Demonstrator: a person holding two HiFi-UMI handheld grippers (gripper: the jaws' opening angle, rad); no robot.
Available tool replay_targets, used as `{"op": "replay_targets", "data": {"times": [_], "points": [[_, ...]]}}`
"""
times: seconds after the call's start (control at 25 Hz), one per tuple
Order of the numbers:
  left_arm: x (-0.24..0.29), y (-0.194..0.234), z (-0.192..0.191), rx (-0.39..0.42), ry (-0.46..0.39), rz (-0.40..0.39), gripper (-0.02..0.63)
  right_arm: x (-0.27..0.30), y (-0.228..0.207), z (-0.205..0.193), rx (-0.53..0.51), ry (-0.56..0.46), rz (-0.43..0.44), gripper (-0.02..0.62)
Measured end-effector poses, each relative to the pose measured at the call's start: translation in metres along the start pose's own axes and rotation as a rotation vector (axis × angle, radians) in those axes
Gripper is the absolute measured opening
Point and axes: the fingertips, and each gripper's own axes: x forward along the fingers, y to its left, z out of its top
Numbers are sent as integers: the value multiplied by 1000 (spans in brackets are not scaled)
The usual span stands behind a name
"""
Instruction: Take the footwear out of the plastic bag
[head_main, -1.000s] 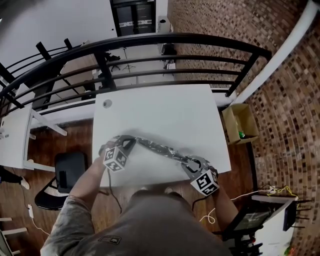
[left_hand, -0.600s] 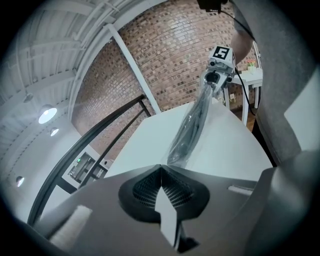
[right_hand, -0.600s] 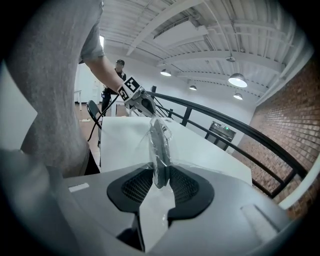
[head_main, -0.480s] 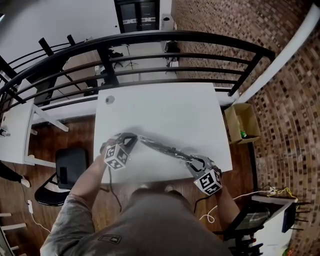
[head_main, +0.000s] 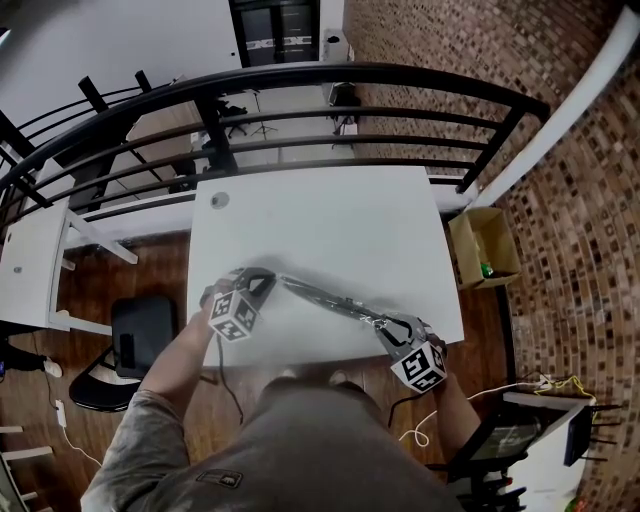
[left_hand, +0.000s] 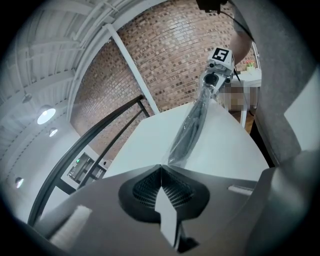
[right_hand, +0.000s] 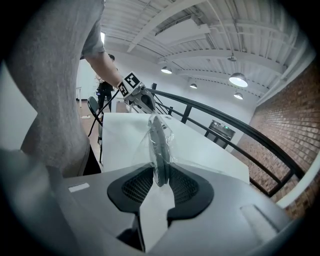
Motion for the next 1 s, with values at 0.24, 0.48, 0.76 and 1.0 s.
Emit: {"op": "replay_targets", "data": {"times": [0.24, 0.48, 0.76, 1.0], "points": [[-1, -3, 1, -1, 1, 3, 2, -5, -3, -12, 9, 21, -3, 101], [0, -6, 3, -24, 2, 4, 2, 1, 2, -15, 21, 33, 13, 111], [-3, -6, 3, -21, 10, 8, 2, 9, 7, -8, -8, 26, 24, 129], [-7, -5, -2, -23, 20, 14, 2, 13, 9, -4, -10, 9, 19, 100]]}}
